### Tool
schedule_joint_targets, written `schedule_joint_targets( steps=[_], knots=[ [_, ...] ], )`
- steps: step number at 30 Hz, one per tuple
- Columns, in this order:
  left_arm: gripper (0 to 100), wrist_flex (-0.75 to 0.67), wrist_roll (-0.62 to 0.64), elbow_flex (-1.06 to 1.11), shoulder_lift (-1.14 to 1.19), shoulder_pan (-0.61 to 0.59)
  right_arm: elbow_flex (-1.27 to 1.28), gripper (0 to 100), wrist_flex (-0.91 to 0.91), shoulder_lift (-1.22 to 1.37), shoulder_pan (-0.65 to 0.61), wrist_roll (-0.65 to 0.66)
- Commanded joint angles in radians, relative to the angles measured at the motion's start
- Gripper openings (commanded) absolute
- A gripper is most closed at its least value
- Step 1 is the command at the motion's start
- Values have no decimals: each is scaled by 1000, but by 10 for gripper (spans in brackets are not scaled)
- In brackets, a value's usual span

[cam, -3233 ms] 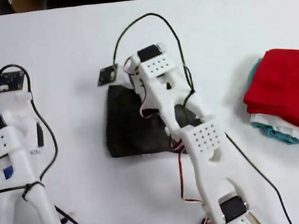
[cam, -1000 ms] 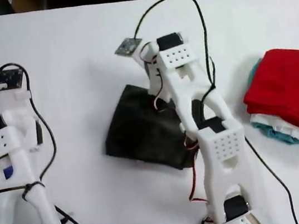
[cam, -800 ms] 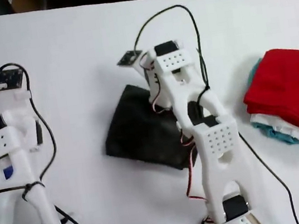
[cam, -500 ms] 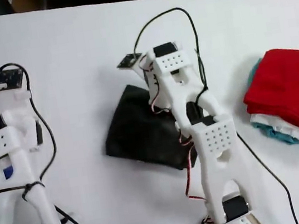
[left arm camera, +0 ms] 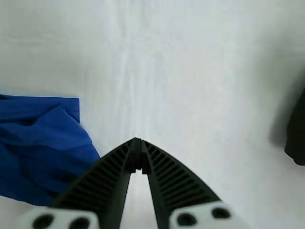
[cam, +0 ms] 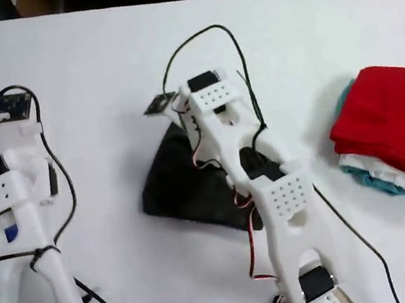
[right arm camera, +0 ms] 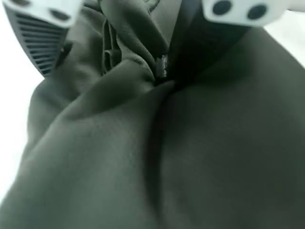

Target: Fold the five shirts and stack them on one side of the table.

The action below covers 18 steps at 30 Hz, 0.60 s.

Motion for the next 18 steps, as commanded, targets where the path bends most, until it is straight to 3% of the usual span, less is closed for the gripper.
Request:
schedule_joint_targets(
  steps=[1, 4, 7, 18],
  knots=[
    [28, -14, 0, -8, -40, -11, 37, 307, 8, 13, -16, 3],
    [28, -14, 0, -10, -40, -11, 35, 207, 5, 27, 12, 8],
    [28, -14, 0, -13, -40, -11, 35, 6, 5, 22, 31, 6],
    [28, -14, 0, -8, -40, -11, -74, 22, 15, -96, 134, 2]
  ],
)
